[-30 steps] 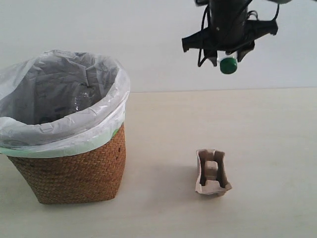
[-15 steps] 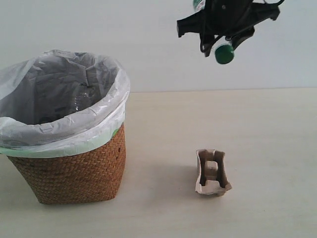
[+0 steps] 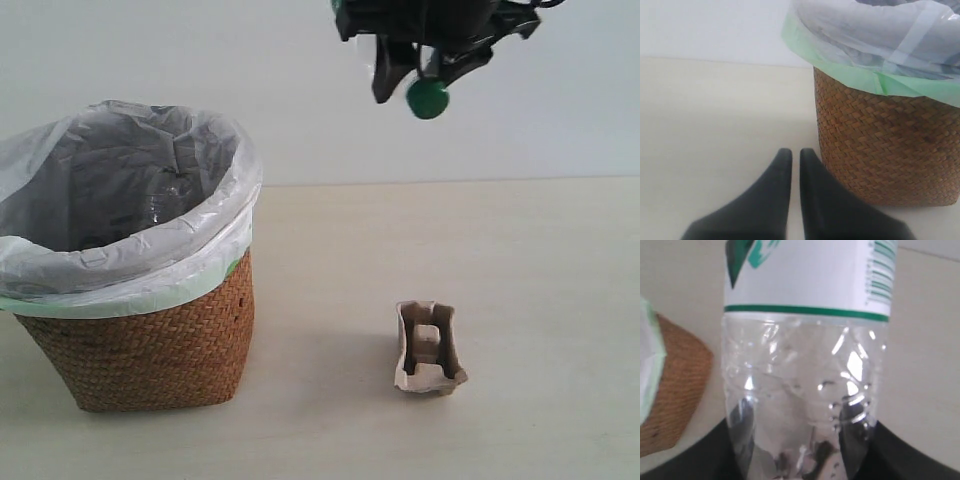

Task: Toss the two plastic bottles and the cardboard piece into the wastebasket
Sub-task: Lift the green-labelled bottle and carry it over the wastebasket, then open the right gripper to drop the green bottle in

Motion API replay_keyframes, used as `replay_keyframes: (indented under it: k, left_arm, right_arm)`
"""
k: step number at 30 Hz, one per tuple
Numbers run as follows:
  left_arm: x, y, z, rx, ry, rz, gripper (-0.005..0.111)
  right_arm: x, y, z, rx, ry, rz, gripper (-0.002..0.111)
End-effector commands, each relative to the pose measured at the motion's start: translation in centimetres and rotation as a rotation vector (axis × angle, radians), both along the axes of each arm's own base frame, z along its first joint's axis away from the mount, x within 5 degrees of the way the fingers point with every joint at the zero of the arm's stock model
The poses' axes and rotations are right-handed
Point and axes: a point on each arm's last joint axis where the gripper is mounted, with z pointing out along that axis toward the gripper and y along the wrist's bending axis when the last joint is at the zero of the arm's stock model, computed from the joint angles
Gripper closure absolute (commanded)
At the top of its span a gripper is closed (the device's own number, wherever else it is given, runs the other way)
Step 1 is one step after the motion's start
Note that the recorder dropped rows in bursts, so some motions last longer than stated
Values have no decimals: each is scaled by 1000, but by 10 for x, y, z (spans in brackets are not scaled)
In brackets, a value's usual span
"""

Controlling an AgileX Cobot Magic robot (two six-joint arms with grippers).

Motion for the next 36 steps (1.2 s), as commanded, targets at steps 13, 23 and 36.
replay_keyframes:
  k: [13,23,36]
  left_arm:
    - [0,0,-1,-6,-2,6,101]
    - [0,0,-1,-6,-2,6,101]
    - [0,0,-1,-6,-2,6,101]
  right_arm:
    - [-6,-50,7,-310,-146,-270,108]
    - [-48,66,50,718,-78,373,76]
    - [-40,110,20,493,-68,299,18]
